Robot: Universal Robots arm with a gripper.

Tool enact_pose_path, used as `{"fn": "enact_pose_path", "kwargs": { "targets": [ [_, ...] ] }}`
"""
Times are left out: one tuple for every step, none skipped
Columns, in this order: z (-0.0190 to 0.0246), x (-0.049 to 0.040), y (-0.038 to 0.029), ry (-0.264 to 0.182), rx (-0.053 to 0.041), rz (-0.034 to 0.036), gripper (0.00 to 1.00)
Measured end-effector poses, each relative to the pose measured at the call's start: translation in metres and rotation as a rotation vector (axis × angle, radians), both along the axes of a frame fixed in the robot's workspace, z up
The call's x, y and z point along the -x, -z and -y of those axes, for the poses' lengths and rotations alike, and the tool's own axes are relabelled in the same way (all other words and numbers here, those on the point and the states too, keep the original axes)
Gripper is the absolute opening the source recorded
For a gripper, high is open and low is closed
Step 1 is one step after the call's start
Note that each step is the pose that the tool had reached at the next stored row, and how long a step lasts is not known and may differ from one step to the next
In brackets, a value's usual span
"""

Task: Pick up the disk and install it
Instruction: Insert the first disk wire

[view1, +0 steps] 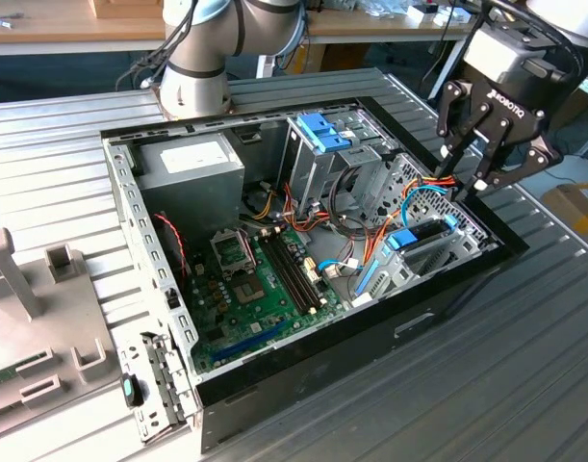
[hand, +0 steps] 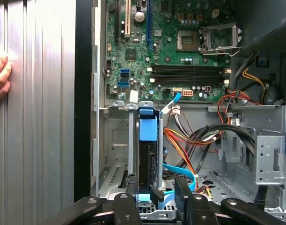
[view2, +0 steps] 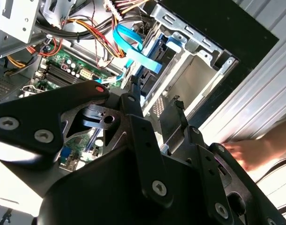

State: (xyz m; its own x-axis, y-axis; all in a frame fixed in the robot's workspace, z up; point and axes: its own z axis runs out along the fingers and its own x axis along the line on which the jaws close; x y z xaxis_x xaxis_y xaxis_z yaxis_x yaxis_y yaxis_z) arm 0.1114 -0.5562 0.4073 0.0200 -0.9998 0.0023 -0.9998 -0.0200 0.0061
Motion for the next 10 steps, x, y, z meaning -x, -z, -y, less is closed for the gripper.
{"fn": "enact_pose_path", "kwargs": {
  "targets": [
    [-0.0001, -0.0024, 0.0003, -0.018, 0.0000, 0.0000, 0.44],
    [-0.0004, -0.0066, 0.0003, -0.027, 0.0002, 0.0000, 0.44],
    [-0.0009, -0.0115, 0.0005, -0.036, 0.0000, 0.0000, 0.44],
    [-0.0010, -0.0131, 0.0007, -0.042, -0.0002, 0.0001, 0.44],
    [-0.0010, -0.0142, 0.0010, -0.049, -0.0001, 0.0000, 0.44],
    [-0.0010, -0.0157, 0.0017, -0.066, 0.0000, 0.0000, 0.44],
    [-0.0010, -0.0172, 0.0029, -0.094, 0.0002, 0.0000, 0.44],
    [-0.0010, -0.0193, 0.0033, -0.110, 0.0003, 0.0000, 0.44],
    [-0.0012, -0.0218, 0.0034, -0.116, 0.0001, 0.0000, 0.44],
    [-0.0013, -0.0242, 0.0035, -0.119, 0.0002, 0.0000, 0.44]
  ]
}}
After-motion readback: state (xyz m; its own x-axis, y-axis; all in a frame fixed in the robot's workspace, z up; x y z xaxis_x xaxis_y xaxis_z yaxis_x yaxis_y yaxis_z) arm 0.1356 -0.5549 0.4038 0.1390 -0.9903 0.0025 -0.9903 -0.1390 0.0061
